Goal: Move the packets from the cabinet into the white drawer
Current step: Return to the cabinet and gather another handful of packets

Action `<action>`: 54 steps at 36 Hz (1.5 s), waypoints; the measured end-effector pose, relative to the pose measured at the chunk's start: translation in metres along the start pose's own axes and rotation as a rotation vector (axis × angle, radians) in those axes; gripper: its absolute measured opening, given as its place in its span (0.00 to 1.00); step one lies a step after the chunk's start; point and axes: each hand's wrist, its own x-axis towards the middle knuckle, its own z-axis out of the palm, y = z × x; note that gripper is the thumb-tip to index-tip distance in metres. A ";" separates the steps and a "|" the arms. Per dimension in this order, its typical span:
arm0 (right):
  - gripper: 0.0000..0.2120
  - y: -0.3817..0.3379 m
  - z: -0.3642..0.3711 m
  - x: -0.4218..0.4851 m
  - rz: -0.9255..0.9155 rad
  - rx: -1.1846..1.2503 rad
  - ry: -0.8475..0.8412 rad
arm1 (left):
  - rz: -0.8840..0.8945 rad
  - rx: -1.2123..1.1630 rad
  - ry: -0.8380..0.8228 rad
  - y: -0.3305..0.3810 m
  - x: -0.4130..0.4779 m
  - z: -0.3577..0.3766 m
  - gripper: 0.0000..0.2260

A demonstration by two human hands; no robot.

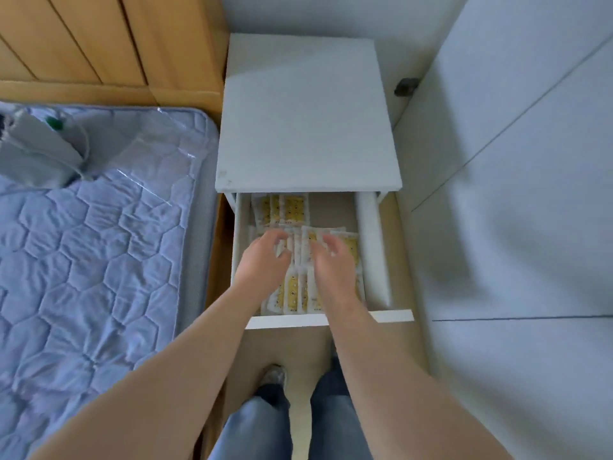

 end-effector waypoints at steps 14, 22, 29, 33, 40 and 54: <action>0.13 0.025 -0.133 -0.183 0.083 0.446 0.431 | 0.353 0.118 -0.272 0.077 -0.153 0.035 0.13; 0.07 0.107 -0.226 -0.306 0.067 0.717 0.792 | 0.632 0.166 -0.547 0.112 -0.291 0.124 0.12; 0.07 0.207 -0.285 -0.462 0.045 0.872 1.150 | 0.835 0.181 -0.832 0.098 -0.472 0.198 0.11; 0.07 0.259 -0.306 -0.558 0.048 0.952 1.341 | 0.925 0.179 -1.039 0.076 -0.582 0.235 0.11; 0.06 0.343 -0.314 -0.709 0.052 1.110 1.743 | 1.023 0.215 -1.394 0.025 -0.756 0.274 0.08; 0.05 0.499 -0.299 -0.939 0.167 1.356 2.413 | 1.196 0.454 -1.941 -0.121 -1.043 0.350 0.05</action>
